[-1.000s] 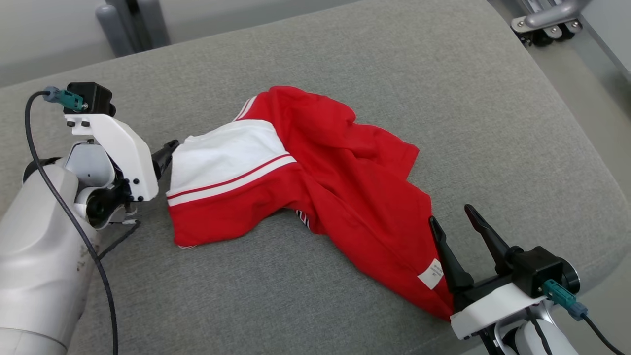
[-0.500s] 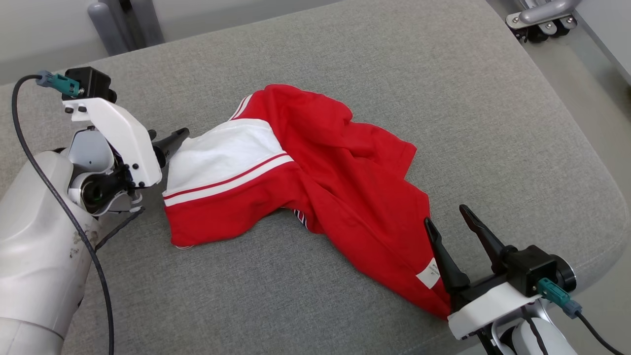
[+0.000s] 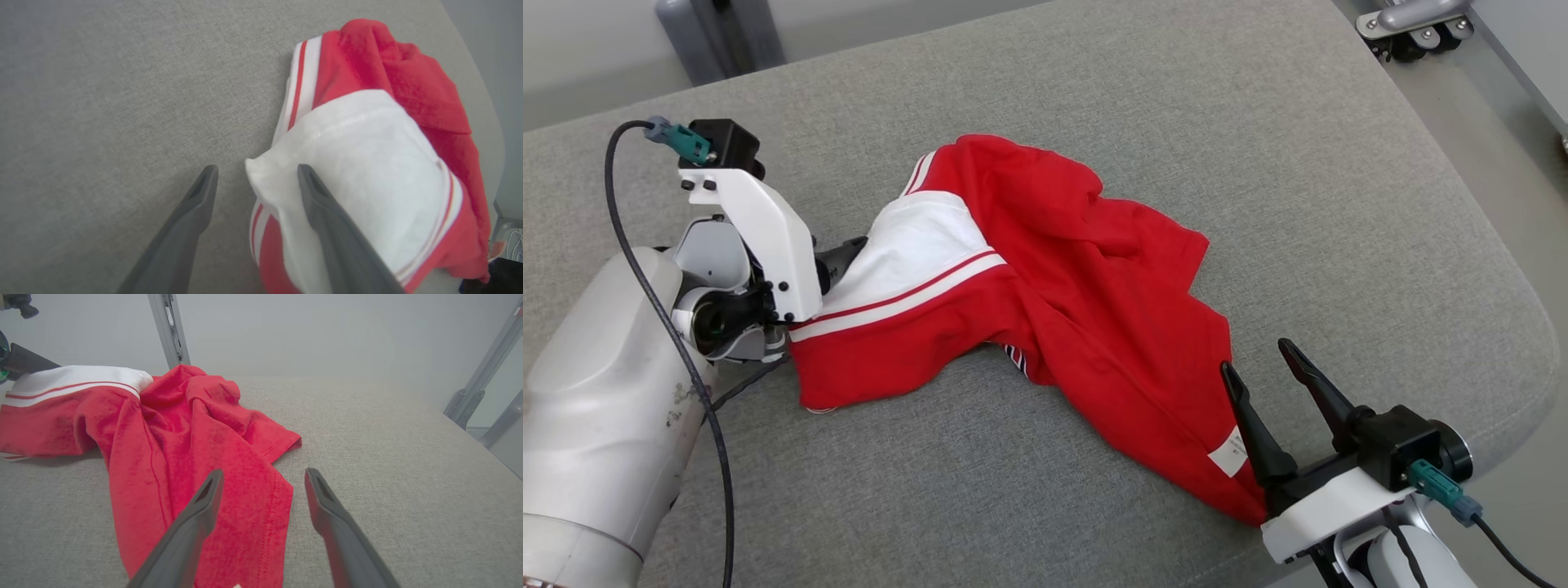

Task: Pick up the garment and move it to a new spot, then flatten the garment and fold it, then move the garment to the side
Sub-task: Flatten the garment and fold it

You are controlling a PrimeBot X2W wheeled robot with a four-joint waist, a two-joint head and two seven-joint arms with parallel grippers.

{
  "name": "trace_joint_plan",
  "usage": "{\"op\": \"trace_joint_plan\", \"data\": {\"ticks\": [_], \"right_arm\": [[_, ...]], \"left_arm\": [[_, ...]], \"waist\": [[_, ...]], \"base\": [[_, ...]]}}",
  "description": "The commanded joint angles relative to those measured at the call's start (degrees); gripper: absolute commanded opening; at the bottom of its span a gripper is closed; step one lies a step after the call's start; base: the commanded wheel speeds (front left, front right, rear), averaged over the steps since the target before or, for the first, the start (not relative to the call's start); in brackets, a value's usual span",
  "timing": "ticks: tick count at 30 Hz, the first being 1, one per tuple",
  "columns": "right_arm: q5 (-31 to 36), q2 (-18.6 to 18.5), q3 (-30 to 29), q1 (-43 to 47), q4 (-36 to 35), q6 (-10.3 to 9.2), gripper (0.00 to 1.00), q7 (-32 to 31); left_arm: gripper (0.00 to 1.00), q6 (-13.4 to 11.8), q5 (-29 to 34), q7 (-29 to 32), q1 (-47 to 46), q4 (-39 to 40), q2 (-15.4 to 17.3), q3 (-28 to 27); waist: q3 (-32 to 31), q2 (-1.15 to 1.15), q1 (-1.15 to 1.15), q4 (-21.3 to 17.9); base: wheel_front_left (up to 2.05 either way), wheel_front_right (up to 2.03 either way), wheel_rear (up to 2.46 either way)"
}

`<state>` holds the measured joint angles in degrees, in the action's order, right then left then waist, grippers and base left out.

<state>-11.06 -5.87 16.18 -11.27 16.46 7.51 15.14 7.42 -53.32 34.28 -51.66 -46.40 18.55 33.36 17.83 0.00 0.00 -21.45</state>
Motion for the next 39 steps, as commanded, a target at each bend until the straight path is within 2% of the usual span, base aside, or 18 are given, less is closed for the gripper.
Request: {"op": "trace_joint_plan", "data": {"ticks": [1,10,17,22,31,39], "right_arm": [[-0.4,-0.1,0.0,-0.2,0.1,-0.04,1.0,0.1],[-0.2,0.5,0.1,0.0,0.3,-0.04,1.0,0.1],[-0.4,0.7,-0.5,-0.6,0.9,-0.04,1.0,0.1],[-0.5,0.7,-0.1,-0.9,1.0,-0.04,1.0,0.1],[-0.7,0.5,0.8,-0.4,0.9,-0.04,1.0,0.1],[-1.1,0.5,1.4,0.0,1.0,-0.04,1.0,0.1]], "left_arm": [[1.0,0.1,-1.0,0.4,-0.4,0.6,0.2,0.7],[1.0,0.1,-5.3,-1.8,-1.7,2.2,0.6,1.2],[1.0,0.1,-7.5,0.8,0.0,5.7,2.7,5.6],[1.0,0.1,-6.1,-0.2,0.5,5.6,4.0,8.6],[1.0,-0.1,-3.9,-6.3,-1.6,-0.3,3.3,10.0],[1.0,-0.1,-2.9,-10.2,-3.5,-6.5,1.1,10.5]], "waist": [[0.0,0.0,0.0,-0.2],[0.3,0.0,0.0,-0.7],[-0.1,0.0,0.0,-0.1],[-0.4,0.0,0.0,0.3],[-0.5,0.0,0.0,-0.1],[-0.3,0.0,0.0,-1.1]], "base": [[0.0,0.0,0.0],[0.0,0.0,0.0],[0.0,0.0,0.0],[0.0,0.0,0.0],[0.0,0.0,0.0],[0.0,0.0,0.0]]}}
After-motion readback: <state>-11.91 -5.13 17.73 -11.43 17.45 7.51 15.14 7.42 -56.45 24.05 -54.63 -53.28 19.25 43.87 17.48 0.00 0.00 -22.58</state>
